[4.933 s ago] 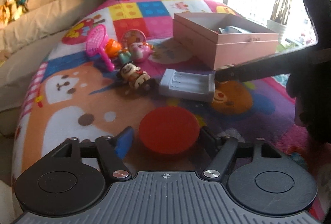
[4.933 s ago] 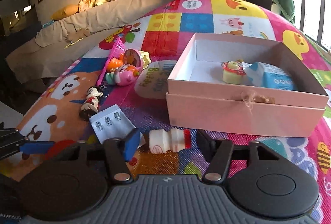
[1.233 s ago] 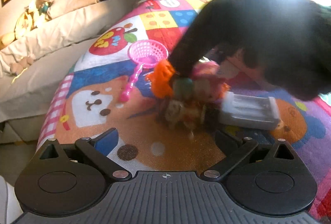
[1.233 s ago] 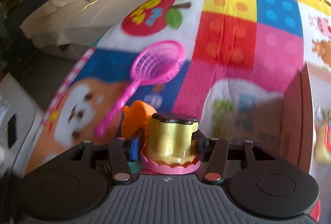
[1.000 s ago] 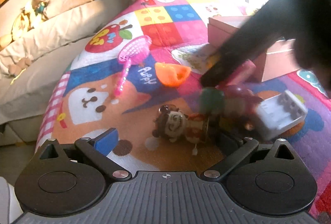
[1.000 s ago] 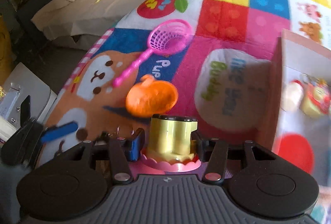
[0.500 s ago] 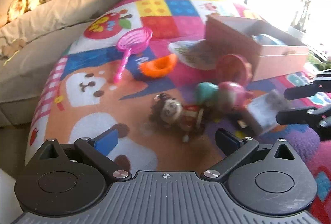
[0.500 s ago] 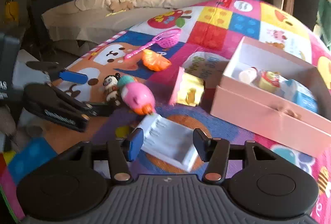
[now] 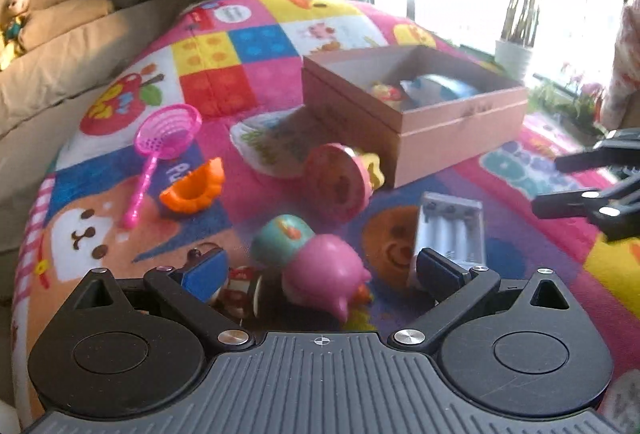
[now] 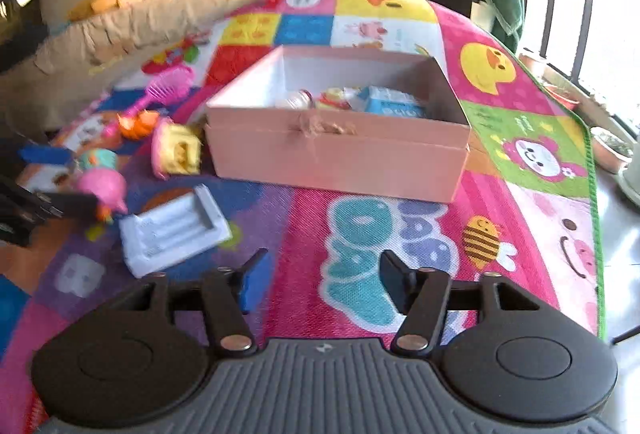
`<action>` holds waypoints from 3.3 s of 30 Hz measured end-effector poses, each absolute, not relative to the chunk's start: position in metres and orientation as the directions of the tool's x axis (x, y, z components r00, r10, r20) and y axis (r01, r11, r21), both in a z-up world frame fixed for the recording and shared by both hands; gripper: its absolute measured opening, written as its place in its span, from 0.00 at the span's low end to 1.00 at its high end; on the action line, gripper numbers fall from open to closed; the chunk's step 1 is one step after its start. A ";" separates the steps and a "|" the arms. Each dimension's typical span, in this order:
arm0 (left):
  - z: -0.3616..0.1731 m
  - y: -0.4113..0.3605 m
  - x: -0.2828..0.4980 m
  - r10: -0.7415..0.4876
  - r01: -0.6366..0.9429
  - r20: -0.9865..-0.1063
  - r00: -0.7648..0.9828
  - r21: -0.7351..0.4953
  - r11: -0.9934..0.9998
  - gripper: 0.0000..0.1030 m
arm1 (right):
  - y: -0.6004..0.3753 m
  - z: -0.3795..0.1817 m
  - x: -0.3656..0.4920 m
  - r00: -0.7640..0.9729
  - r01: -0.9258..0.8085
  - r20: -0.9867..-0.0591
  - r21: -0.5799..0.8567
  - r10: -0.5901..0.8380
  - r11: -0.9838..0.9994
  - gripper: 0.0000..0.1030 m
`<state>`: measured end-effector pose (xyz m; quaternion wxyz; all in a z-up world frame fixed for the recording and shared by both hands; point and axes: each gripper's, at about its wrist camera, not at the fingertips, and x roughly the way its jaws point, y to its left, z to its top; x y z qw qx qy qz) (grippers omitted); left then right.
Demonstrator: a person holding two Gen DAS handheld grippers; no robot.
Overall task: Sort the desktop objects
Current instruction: 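Grasp the white battery charger with the right gripper while the left grasps the pink pig toy, then carry the charger into the pink box with the right gripper while the left drops the pig toy in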
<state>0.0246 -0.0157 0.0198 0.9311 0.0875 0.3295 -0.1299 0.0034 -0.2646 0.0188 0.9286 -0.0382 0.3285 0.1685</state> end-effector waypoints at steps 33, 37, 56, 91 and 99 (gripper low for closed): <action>0.022 -0.035 0.026 -0.194 0.293 -0.644 0.740 0.050 0.955 1.00 | -0.296 0.002 0.006 0.802 -0.139 -0.507 0.357 0.316 0.924 0.86; 0.016 -0.045 0.030 -0.206 0.295 -0.652 0.730 0.029 0.955 1.00 | -0.307 -0.001 0.008 0.806 -0.106 -0.497 0.413 0.321 0.905 0.87; 0.008 -0.061 0.020 -0.201 0.361 -0.691 0.694 0.093 0.928 1.00 | -0.283 0.000 0.034 0.726 -0.248 -0.586 0.264 0.360 0.932 0.96; 0.009 -0.058 0.036 -0.108 0.107 -0.688 0.718 -0.045 0.993 0.96 | -0.243 -0.002 -0.001 0.702 -0.402 -0.652 -0.031 0.286 0.915 0.88; 0.012 -0.045 0.024 -0.086 0.136 -0.679 0.729 0.020 0.991 0.73 | -0.245 0.002 -0.006 0.673 -0.421 -0.674 -0.011 0.304 0.907 0.88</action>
